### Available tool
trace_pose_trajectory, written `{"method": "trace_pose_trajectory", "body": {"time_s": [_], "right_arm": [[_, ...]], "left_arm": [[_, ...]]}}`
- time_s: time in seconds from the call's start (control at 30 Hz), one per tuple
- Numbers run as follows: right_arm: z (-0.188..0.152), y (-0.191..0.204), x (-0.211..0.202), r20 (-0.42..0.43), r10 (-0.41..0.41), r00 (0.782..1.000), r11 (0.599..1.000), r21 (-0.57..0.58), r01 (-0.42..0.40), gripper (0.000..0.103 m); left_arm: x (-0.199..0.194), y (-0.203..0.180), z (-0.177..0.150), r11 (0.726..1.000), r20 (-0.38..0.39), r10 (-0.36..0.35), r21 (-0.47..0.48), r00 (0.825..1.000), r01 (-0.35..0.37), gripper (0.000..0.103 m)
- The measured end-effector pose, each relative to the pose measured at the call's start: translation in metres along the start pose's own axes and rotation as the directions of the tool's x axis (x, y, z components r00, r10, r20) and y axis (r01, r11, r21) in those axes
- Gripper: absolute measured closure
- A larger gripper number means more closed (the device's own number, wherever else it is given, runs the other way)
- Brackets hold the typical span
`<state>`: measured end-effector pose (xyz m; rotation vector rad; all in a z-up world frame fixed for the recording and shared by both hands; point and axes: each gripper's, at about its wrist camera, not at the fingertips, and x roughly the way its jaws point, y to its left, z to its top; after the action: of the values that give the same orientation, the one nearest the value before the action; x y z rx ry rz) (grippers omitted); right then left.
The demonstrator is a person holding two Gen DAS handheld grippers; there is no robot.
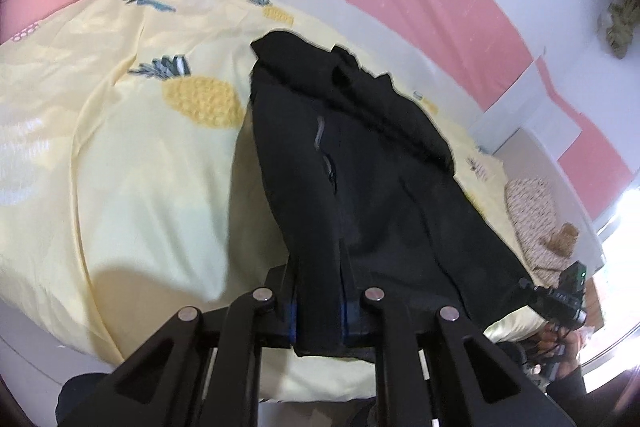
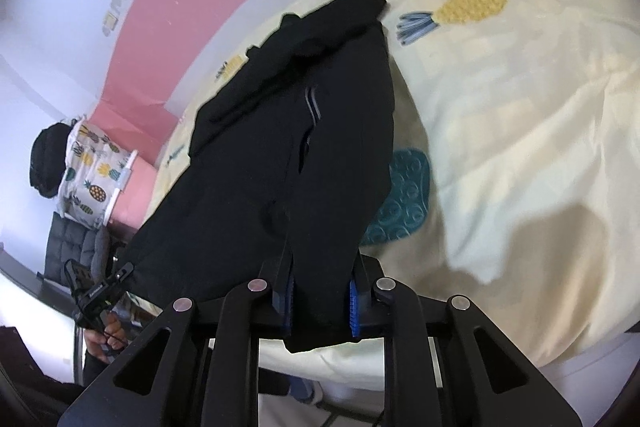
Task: Fold large clothes
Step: 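Grasp the coat hem with both grippers and lift it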
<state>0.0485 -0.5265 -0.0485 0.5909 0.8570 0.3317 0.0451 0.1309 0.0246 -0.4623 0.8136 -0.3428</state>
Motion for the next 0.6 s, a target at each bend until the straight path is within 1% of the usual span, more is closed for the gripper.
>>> {"method": "trace_pose_trajectory", "body": {"time_s": [0.23,0.6], "right_arm": [[0.017,0.012,-0.016,0.078,0.037,0.996,0.999,-0.030,-0.035,0.084],[0.059,0.036,-0.032,0.173,0.077,0.982,0.994,-0.092,-0.061,0.084]], "left_arm": [[-0.014,-0.008,0.025,0.999,0.089,-0.039,0.002,0.995,0.039,0.089],[-0.022,-0.028,0.073,0.996,0.181,-0.088,0.044,0.980,0.082,0.089]]}}
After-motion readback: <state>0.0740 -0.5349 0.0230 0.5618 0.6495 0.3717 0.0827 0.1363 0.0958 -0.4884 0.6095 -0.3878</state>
